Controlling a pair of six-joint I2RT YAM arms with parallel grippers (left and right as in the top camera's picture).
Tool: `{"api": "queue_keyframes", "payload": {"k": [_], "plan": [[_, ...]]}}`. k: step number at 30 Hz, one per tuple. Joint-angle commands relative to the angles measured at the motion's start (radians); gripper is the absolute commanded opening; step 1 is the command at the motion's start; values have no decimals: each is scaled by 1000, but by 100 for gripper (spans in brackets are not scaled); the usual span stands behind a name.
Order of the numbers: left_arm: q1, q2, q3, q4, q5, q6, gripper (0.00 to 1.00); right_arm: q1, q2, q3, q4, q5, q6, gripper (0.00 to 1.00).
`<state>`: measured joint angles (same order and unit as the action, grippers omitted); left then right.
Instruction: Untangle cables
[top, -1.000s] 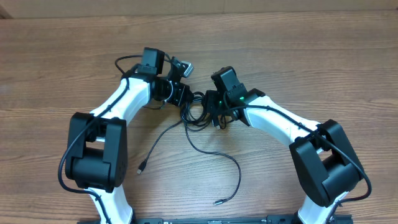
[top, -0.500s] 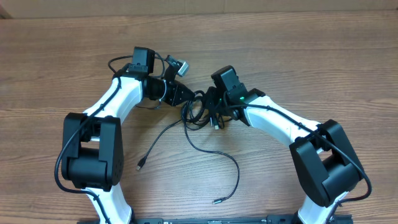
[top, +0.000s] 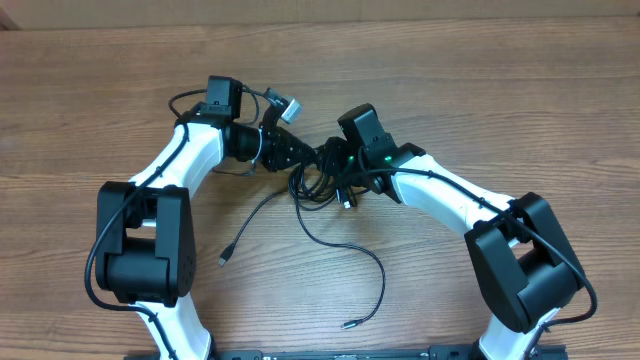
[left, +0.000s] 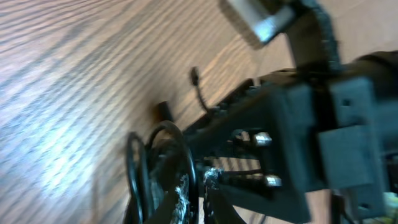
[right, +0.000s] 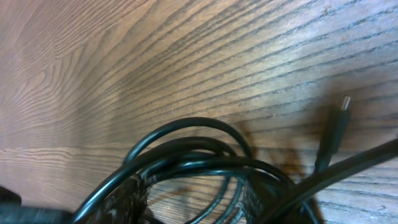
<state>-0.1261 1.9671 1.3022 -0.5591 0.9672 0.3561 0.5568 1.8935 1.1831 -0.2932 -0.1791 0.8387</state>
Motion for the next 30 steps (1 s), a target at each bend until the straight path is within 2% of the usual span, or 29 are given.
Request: {"api": "queue_keyframes", "payload": {"k": [1,3,6,9,11,17,25,27,28,30], "plan": [[2,2,10,21,-128,-92,10,4,-18,-6,-8,29,26,45],[1,2,10,26,-141,-113,11,11,-18,-6,-28,86,26,40],[1,2,10,27,-151,-115,12,25,-18,-6,-50,167,27,38],[0,2,10,35,-233,-163,12,31,-18,-6,-53,213,31,37],[0,2,10,36,-278,-190,12,31,-18,-6,-53,216,53,36],[-13,2,10,36,-280,-189,13,32,-18,-6,-54,224,55,31],[-26,-60,34,-45,-288,-215,17,30,-18,-6,-102,224,51,32],[-26,-98,34,-63,-327,-274,19,26,-18,-6,-110,224,47,32],[-27,-125,34,-79,-351,-340,23,19,-18,-6,-117,223,48,32],[-35,-142,34,-103,-351,-377,26,11,-18,-6,-124,223,48,32]]}}
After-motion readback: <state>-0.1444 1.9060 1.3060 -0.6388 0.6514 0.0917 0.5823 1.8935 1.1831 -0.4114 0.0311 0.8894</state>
